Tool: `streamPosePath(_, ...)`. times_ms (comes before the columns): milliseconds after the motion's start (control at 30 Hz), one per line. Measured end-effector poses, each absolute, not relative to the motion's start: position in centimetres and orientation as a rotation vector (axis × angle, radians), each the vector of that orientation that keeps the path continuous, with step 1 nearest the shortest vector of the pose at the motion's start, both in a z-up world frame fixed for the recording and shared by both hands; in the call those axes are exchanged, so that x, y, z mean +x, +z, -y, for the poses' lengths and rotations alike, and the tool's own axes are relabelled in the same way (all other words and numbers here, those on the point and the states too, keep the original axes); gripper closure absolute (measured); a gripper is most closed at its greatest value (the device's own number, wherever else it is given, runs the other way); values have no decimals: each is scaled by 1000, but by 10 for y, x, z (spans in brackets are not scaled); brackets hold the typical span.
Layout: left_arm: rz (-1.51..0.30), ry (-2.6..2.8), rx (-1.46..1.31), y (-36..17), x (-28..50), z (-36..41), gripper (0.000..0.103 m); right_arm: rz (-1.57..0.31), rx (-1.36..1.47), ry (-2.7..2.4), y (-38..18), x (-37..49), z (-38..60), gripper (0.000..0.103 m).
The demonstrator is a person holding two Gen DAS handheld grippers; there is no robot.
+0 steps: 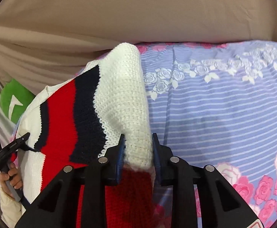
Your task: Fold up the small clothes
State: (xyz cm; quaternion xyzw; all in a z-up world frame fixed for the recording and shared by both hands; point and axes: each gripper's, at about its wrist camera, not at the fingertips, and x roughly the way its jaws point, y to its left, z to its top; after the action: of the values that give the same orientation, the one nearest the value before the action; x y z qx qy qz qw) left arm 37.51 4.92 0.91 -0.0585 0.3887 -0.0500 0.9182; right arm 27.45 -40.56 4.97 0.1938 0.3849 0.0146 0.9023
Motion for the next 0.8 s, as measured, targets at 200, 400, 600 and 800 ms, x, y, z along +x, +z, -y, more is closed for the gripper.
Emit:
streamPosePath(200, -787, -78, -86, 14, 368, -40, 94, -613, 316, -21, 96, 247, 386, 73)
streamPosePath(400, -781, -67, -73, 18, 363, -32, 93, -813, 242, -63, 44, 290, 374, 74)
streamPosePath(600, -777, -61, -62, 18, 363, -27, 93, -708, 230, -35, 75, 271, 371, 74)
streamPosePath(800, -763, -39, -54, 24, 358, -23, 86, -785, 224, -91, 50, 287, 372, 74)
